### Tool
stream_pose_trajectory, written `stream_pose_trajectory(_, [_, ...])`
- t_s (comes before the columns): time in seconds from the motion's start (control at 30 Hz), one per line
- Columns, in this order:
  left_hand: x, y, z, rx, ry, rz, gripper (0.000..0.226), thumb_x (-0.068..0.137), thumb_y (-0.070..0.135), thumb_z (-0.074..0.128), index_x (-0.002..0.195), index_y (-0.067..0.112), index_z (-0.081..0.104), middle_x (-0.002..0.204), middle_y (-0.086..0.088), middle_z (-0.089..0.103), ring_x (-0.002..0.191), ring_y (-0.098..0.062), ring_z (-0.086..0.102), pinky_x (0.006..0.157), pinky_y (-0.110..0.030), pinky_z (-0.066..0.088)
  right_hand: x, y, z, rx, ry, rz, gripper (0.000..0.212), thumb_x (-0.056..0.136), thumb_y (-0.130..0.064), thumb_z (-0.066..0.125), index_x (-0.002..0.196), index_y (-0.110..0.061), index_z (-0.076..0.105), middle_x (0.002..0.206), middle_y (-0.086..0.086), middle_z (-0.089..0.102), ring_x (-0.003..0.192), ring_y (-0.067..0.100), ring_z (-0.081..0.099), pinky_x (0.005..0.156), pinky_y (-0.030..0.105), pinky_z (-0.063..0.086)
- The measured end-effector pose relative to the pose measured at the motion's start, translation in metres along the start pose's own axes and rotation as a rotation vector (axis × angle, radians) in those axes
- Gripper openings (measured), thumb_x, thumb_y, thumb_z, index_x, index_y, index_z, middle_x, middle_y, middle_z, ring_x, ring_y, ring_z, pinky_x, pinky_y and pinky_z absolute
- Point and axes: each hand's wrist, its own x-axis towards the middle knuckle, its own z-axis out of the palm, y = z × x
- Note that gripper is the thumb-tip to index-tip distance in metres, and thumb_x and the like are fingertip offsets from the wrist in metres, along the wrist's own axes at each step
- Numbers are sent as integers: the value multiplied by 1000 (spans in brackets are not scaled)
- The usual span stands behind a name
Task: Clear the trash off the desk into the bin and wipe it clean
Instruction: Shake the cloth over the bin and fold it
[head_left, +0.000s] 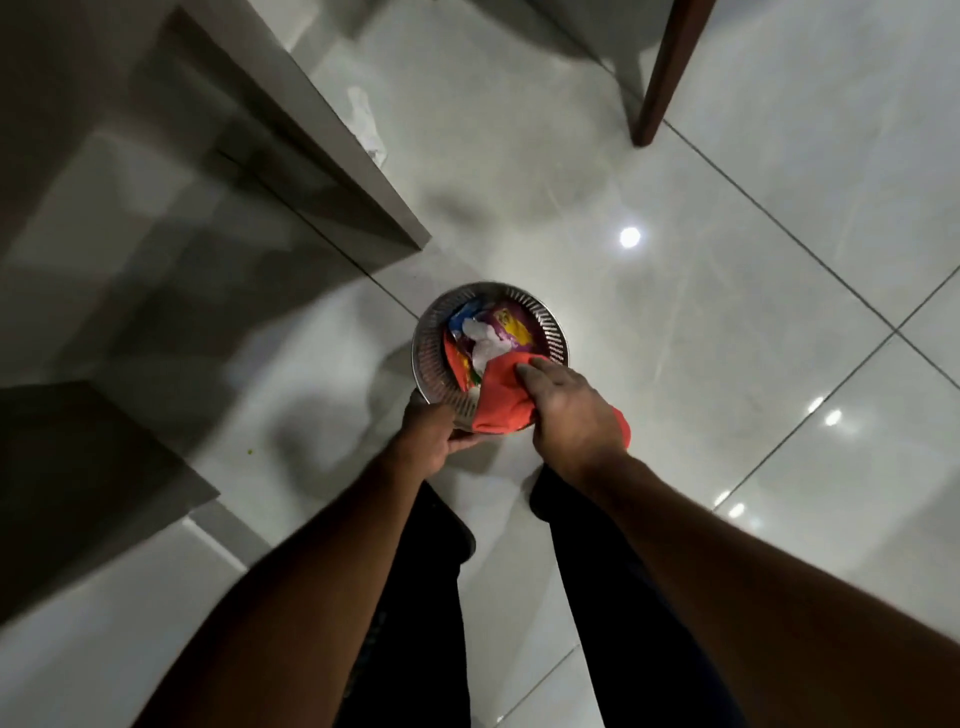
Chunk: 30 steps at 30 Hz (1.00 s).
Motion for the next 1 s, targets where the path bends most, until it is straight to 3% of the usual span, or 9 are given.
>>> stream_pose_trajectory(0.2, [-86,71,43,271,159,22,38,94,35,51,121,12,65,117,-11,70,93,-30,65,81,-37,54,-25,-23,-65,182,143,8,70,77,8,58,145,-5,46,151,18,46,137,35,45,112,40,39])
stream_pose_trajectory(0.3, [-182,128,64,217,24,71,46,92,53,57,118,16,64,114,-13,71,102,-33,69,77,-42,62,-63,-51,-131,262,304,-22,71,72,15,60,141,4,48,147,26,47,134,42,49,107,49,46])
stream_pose_trajectory(0.4, [-285,173,67,356,-140,387,41,75,47,75,102,16,71,96,-8,79,85,-21,76,69,-34,63,-103,-78,-194,247,405,-33,72,69,16,64,139,12,47,145,34,45,132,48,48,101,60,48])
stream_pose_trajectory(0.5, [-397,223,65,619,-134,758,31,69,39,75,93,20,69,83,2,76,70,-12,70,69,-35,60,-140,-113,-254,288,494,-124,58,99,-18,48,143,16,33,151,34,32,141,46,36,110,59,39])
stream_pose_trajectory(0.63, [-536,292,49,946,-221,1022,24,74,35,75,94,24,69,76,7,70,67,-10,64,66,-33,56,-170,-144,-330,779,355,-155,137,64,-59,80,152,-20,-18,164,-1,5,147,2,26,114,20,32])
stream_pose_trajectory(0.7, [-587,322,38,1084,-308,1130,25,78,30,76,99,19,71,86,0,73,75,-14,68,73,-38,58,-164,-155,-366,1094,275,-140,149,45,-51,91,154,-33,-8,162,-11,14,140,-6,32,110,20,36])
stream_pose_trajectory(0.83, [-644,387,14,1012,-509,1176,28,86,7,76,113,6,68,94,-1,71,82,-6,64,72,-22,56,-136,-188,-420,1739,-105,-371,114,46,-31,99,144,-13,44,140,24,56,121,39,59,98,57,49])
stream_pose_trajectory(0.9, [-646,426,1,914,-430,1230,25,87,-1,74,109,5,65,94,-5,68,84,-11,63,75,-30,55,-122,-209,-442,1857,-275,-418,97,55,-19,96,136,4,48,125,42,56,95,48,67,78,61,56])
stream_pose_trajectory(1.0, [-621,487,-20,788,-202,1276,34,86,-1,75,112,9,56,97,-21,64,86,-23,60,79,-46,55,-87,-233,-471,1887,-145,-399,81,67,-5,85,135,8,45,125,42,57,94,49,68,76,63,57])
